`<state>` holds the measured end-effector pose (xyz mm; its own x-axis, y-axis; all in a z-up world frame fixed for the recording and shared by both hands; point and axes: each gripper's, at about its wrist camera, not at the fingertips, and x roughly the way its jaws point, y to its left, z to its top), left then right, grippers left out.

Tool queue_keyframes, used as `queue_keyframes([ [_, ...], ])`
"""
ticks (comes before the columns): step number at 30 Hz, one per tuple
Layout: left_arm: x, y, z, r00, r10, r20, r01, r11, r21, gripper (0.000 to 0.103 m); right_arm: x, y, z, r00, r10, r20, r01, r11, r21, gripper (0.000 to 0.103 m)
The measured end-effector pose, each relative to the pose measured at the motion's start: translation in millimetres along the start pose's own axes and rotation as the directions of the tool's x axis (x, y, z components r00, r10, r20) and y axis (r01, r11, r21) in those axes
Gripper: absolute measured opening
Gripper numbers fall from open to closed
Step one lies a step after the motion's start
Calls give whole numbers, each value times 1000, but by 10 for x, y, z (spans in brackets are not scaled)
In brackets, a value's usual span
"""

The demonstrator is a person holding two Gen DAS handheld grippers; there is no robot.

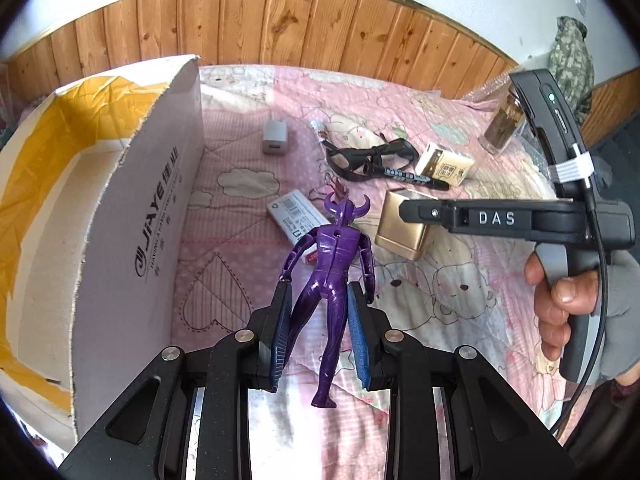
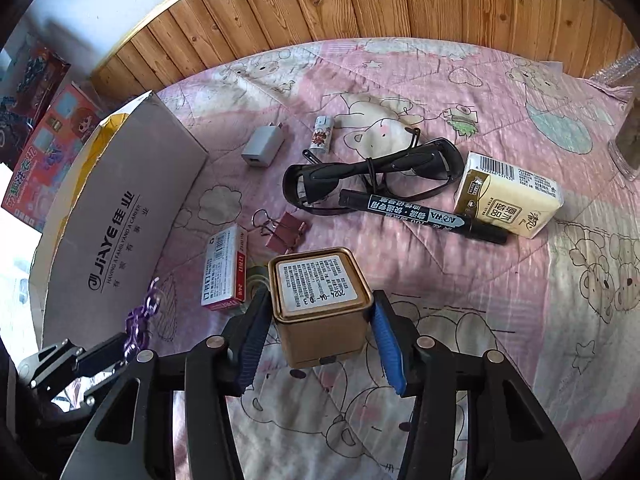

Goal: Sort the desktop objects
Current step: 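Lift the purple figure with the left tool while the right tool lifts the gold tin, then carry the purple figure and gold tin together over the cardboard box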

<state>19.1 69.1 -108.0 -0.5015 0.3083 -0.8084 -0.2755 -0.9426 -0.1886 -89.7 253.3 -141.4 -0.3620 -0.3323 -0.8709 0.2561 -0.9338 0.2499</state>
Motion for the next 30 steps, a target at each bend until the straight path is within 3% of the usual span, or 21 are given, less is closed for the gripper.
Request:
queue_keyframes([
  [15, -412, -27, 138, 996, 12, 90, -7, 998, -56, 28, -524, 390, -322, 997, 14, 75, -8, 996, -89, 51],
  [30, -793, 175, 206, 984, 55, 167, -31, 990, -139, 28, -933, 937, -319, 984, 48, 174, -14, 982, -190, 51],
])
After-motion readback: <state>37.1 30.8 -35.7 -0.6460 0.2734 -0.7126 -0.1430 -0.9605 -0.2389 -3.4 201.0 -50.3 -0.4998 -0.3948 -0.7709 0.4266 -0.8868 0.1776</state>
